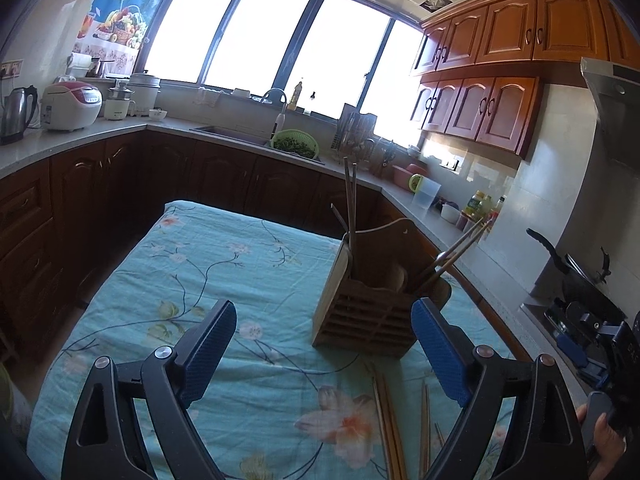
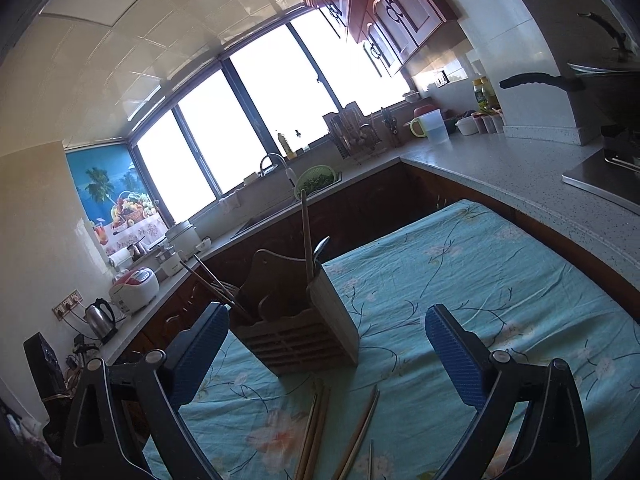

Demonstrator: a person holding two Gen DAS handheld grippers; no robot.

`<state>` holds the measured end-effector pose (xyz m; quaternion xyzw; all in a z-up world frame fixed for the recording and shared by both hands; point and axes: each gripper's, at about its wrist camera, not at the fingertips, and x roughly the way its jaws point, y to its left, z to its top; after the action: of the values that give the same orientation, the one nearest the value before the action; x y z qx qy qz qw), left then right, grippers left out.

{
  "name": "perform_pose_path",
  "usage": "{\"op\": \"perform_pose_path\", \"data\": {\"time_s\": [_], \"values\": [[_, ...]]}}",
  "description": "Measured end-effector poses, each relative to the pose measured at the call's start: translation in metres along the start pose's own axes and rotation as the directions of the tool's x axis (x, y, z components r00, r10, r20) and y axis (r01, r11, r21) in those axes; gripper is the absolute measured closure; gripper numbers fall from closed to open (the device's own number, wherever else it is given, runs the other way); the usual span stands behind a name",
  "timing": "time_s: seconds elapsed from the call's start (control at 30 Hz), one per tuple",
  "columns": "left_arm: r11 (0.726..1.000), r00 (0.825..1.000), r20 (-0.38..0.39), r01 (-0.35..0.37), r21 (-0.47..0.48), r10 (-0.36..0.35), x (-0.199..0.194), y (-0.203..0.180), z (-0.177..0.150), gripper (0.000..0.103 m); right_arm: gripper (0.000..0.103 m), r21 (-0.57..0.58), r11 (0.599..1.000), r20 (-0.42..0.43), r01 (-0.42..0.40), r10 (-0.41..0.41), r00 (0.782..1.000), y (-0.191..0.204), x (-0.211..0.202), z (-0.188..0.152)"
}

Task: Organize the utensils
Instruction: 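Move both grippers back down to the chopsticks on the tablecloth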

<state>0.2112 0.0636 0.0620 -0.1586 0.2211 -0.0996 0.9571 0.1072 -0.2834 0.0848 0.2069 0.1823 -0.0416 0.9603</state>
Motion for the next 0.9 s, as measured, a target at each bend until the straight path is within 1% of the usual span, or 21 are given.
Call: {"op": "perform_pose_path", "data": {"time_s": [0.13, 0.33, 0.67, 0.8, 0.9], "values": [[1.000, 1.000, -0.032, -0.001, -0.012, 0.001, -0.008, 0.002, -0.008, 0.014, 0.003, -0.006, 1.000, -0.016, 0.016, -0.016, 1.000, -0.003, -0.012, -0.013], [1.000, 0.997, -0.077, 0.004, 0.005, -0.004, -0.017, -0.001, -0.022, 0.013, 0.003, -0.009, 0.999, -0.042, 0.036, -0.037, 0.998, -0.007, -0.025, -0.032], [1.000, 0.988, -0.152, 0.002, 0.030, 0.002, -0.016, -0.012, -0.038, 0.014, 0.003, 0.001, 0.997, -0.095, 0.073, -0.073, 0.993, -0.022, -0.028, -0.054], [0.998, 0.983, -0.180, -0.008, 0.056, 0.018, -0.011, -0.020, -0.040, 0.013, 0.003, -0.005, 0.996, -0.106, 0.092, -0.092, 0.990, -0.025, -0.029, -0.058], [0.994, 0.975, -0.215, -0.024, 0.102, 0.046, 0.000, -0.031, -0.042, 0.014, 0.003, -0.027, 0.994, -0.103, 0.105, -0.108, 0.989, -0.026, -0.030, -0.058]]}}
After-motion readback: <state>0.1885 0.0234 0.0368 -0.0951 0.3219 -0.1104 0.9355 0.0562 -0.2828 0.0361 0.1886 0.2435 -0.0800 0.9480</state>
